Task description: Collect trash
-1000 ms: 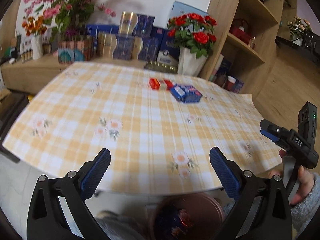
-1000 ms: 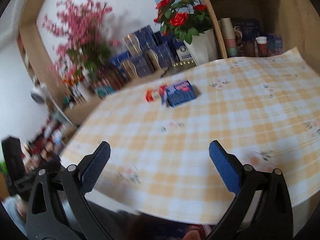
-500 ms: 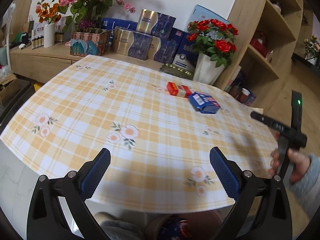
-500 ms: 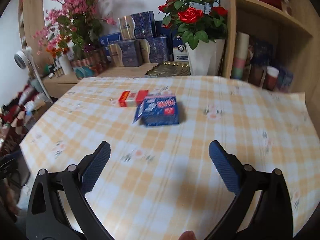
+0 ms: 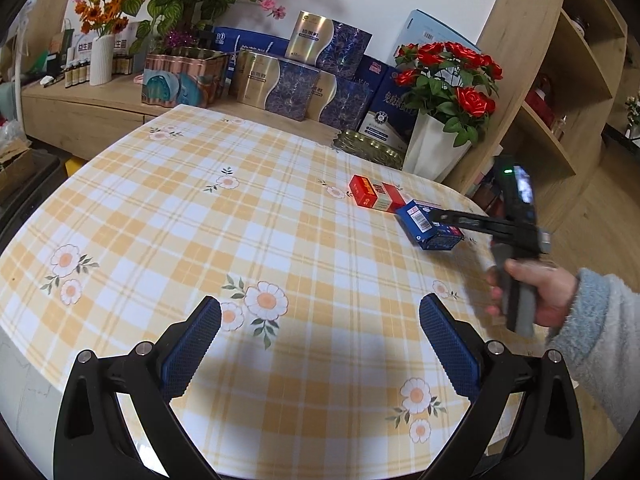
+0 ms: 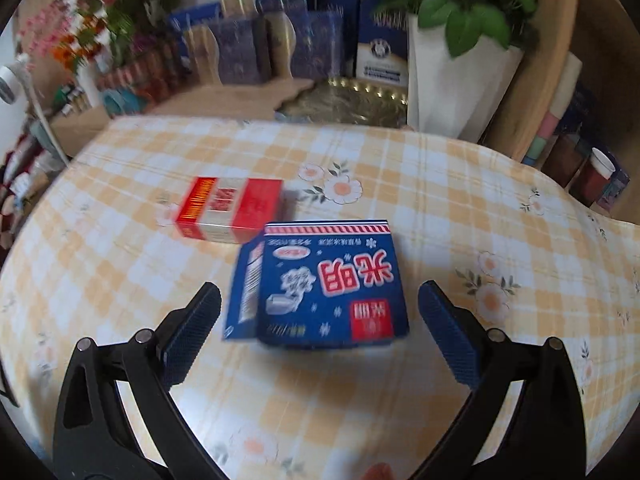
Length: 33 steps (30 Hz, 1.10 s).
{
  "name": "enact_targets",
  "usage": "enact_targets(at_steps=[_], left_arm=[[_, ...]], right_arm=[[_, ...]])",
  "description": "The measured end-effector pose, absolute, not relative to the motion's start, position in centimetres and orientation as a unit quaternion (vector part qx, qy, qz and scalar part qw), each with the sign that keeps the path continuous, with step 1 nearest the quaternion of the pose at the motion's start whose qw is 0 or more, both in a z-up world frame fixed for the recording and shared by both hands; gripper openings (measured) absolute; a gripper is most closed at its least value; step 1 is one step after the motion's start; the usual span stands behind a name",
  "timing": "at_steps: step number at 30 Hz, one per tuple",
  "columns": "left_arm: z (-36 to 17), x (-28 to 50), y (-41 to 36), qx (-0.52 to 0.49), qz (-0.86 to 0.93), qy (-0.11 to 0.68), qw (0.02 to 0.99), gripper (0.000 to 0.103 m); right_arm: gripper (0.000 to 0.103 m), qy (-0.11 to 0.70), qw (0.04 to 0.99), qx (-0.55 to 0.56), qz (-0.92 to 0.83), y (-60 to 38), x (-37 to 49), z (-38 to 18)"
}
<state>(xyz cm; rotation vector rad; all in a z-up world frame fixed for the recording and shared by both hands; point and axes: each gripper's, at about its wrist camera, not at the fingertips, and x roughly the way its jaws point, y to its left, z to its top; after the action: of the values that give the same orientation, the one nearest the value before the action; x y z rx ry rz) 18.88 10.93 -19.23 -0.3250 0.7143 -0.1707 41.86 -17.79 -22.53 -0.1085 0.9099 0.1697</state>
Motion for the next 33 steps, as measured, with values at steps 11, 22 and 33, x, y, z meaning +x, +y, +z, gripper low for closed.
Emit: enact_targets(at_steps=[11,22,33], left_arm=[[-20.4,23.3,9.5,-0.165,-0.101,0.372,0.908,0.097],[-20.9,32.3,3.9,-0.146,-0.128,0.414,0.889,0.097],[-23.1,45.6,-3.8,-0.12,-0.067,0.46,0.877,0.097]], right_arm=[[0.082,0.488,0.87,-0.045,0.056,-18.3,44.3,-25.7],[0.081,0.379,0.92,-0.06,0.085,-23.2,37.7,-22.4],[0.081,0.363,0.929,0.063,0.046,-30.1,34.5,-23.4]])
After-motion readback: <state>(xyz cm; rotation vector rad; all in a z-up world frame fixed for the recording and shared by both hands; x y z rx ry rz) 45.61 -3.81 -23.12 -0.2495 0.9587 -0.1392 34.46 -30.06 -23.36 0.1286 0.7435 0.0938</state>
